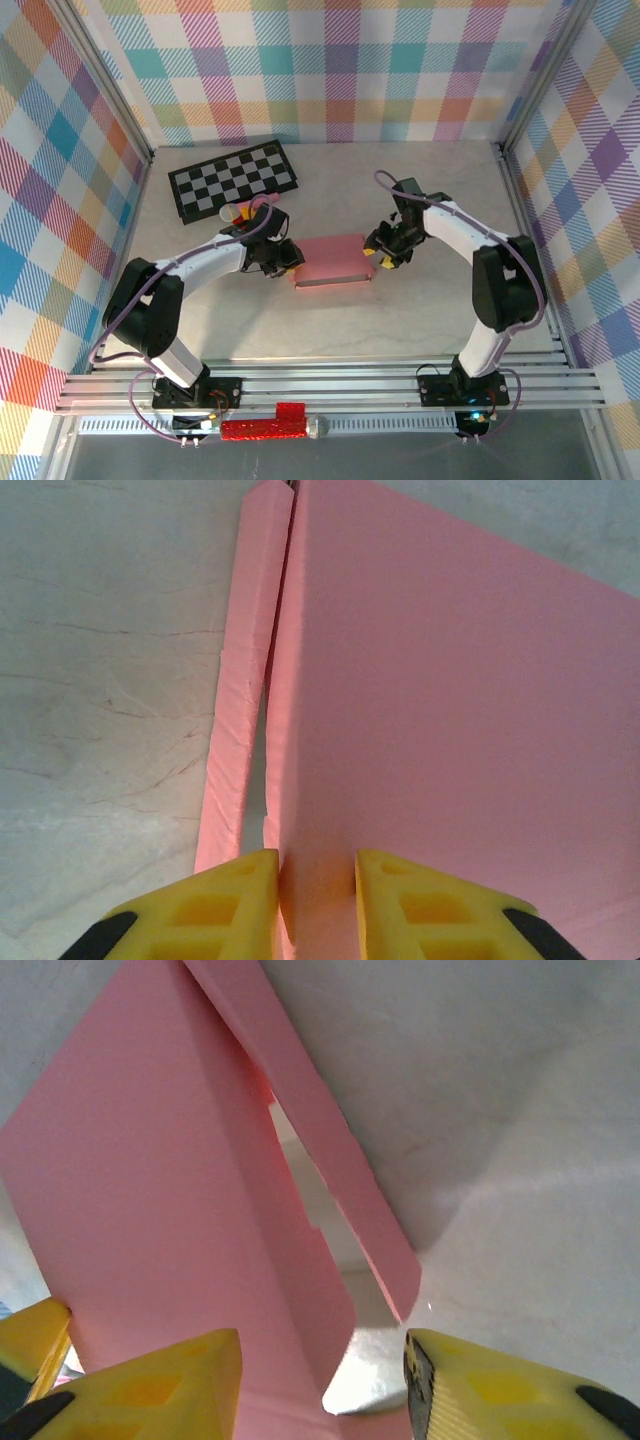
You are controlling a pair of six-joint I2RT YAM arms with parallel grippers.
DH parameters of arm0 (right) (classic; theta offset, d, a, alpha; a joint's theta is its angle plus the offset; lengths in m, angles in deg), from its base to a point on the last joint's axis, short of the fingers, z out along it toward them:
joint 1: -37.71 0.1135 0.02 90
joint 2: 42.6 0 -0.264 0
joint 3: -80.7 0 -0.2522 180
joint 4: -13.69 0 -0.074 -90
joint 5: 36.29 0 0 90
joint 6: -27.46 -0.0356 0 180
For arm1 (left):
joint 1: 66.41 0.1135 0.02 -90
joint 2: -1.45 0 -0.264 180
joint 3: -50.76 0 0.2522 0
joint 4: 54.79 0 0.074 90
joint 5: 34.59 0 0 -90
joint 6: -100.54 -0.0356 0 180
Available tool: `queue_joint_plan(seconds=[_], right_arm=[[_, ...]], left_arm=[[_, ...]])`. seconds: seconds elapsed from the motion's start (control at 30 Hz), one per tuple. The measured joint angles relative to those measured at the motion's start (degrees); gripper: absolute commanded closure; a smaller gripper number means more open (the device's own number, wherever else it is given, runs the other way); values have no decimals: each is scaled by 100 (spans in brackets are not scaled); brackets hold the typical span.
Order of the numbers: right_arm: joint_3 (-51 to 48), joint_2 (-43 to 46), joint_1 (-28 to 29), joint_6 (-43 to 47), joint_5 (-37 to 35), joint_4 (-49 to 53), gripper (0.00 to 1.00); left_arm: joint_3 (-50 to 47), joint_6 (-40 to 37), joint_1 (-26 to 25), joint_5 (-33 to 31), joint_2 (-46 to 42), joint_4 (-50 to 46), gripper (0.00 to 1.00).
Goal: Fold the paper box
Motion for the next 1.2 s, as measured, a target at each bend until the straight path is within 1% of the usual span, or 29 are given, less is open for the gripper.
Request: queue_joint_plan(seconds=[0.17,0.6,0.77,0.93,1.0,1.2], right_arm=[[289,-214,0,485,142,-90,65],[-142,-260,111,577,522,-297,67],[-142,-260,186,551,533,-334,72],[-149,-260,184,533,448,-326,83],[-157,-260,184,544,411,-332,83],[-208,-260,184,566,339,-328,84]], left_arm=[[0,-79,0,-44,0,-17,76],[2,-83,0,-57,96,-15,76],[2,-101,0,-101,107,-28,76],[11,-103,0,-105,138,-39,76],[11,-107,0,-103,138,-42,74],[107,-251,-11,-186,125,-299,62]])
